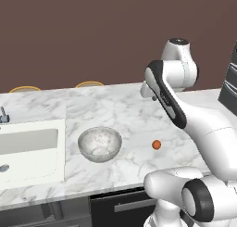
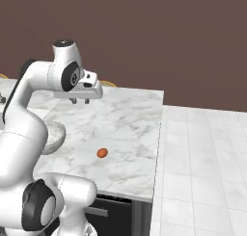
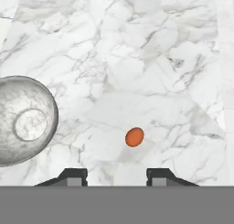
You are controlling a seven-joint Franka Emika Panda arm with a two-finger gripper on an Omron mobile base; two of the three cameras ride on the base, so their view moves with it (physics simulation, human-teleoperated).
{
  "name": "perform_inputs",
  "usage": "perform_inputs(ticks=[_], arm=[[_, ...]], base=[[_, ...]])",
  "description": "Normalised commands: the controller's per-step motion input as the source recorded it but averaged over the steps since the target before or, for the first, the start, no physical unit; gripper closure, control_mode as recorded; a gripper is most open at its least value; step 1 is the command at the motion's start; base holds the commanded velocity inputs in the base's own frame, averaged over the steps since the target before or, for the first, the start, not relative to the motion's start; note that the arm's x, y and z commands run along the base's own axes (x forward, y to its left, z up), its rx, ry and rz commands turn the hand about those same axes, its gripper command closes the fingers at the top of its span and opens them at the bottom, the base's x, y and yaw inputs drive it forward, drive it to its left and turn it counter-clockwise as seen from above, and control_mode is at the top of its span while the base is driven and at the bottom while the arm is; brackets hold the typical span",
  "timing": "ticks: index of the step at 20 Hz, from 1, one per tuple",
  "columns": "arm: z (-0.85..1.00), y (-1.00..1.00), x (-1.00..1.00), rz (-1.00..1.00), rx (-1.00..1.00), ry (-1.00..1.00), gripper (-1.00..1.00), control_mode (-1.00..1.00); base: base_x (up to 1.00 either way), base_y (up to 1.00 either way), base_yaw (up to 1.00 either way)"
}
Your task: Gather the eggs and milk located in the vicinity of the sink area and place them right next to the bowl.
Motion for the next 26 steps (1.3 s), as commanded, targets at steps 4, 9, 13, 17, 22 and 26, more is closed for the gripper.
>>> perform_inputs(ticks=[4,9,13,17,22,26], arm=[[-0.14,0.0,0.09,-0.07,0.0,0.09,-1.0,-1.0],[-0.55,-0.04,0.01,-0.26,0.0,0.18,-1.0,-1.0],[-0.61,-0.3,0.0,-0.24,0.0,0.23,-1.0,-1.0],[-0.34,-0.48,0.0,-0.13,0.0,0.08,-1.0,-1.0],[-0.27,-0.26,0.0,-0.01,0.0,0.0,-1.0,-1.0],[-0.55,-0.05,0.0,0.0,0.0,-0.04,-1.0,-1.0]], base=[[0.0,0.0,0.0],[0.0,0.0,0.0],[0.0,0.0,0.0],[0.0,0.0,0.0],[0.0,0.0,0.0],[0.0,0.0,0.0]])
